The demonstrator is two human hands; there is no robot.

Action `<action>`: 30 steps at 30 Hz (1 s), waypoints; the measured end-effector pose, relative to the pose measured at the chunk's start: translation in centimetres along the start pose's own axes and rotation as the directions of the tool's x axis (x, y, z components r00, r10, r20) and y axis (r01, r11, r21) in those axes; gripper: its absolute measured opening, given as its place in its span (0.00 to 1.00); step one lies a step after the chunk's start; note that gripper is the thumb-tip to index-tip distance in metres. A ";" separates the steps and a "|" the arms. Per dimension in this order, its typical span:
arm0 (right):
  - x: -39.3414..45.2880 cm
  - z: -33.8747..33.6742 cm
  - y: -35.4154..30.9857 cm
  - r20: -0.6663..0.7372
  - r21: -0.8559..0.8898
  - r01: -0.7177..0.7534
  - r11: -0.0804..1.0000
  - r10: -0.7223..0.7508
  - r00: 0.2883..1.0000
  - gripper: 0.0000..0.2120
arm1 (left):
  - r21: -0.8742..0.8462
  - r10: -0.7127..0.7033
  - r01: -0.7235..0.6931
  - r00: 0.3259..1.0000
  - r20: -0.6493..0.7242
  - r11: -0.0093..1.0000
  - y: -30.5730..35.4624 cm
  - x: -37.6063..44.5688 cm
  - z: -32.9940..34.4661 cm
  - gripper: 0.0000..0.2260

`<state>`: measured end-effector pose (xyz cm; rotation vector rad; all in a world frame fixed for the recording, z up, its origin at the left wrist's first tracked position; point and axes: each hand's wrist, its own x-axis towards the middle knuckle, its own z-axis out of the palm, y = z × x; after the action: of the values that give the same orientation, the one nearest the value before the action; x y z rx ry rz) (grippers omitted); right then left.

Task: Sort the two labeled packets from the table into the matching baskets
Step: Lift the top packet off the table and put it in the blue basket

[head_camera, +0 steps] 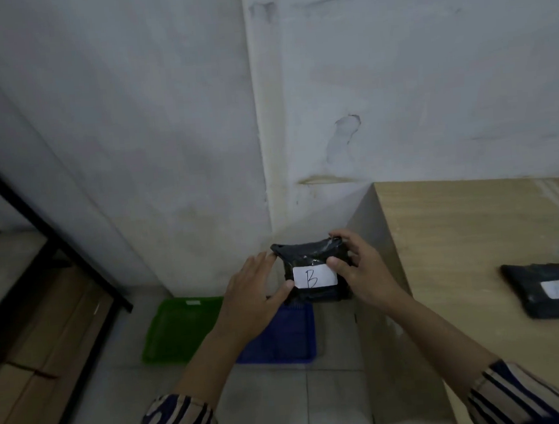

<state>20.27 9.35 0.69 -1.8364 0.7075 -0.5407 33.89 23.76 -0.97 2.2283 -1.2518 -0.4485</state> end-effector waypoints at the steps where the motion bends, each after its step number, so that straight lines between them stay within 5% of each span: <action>1: 0.5 1.3 0.1 -0.009 -0.002 -0.012 1.000 0.012 1.000 0.17 | 0.001 0.001 -0.001 1.000 0.016 1.000 -1.3 0.4 -0.4 0.27; 13: 7.5 18.6 9.7 -0.132 0.082 -0.264 0.961 0.273 0.953 0.18 | 0.049 -0.001 -0.010 0.974 0.225 0.999 -21.9 7.4 1.4 0.26; 21: 13.4 28.3 29.0 -0.136 0.076 -0.344 0.936 0.351 0.926 0.18 | 0.129 -0.027 -0.016 0.946 0.324 0.991 -38.1 13.4 16.6 0.26; 30: 18.0 38.1 51.6 -0.085 0.098 -0.333 0.938 0.341 0.936 0.17 | 0.205 -0.069 0.022 0.972 0.225 0.979 -54.0 17.9 35.8 0.26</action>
<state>47.07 8.01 -60.31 -1.5736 1.0308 -0.4304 60.88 20.77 -62.48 2.4335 -1.4222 -0.6405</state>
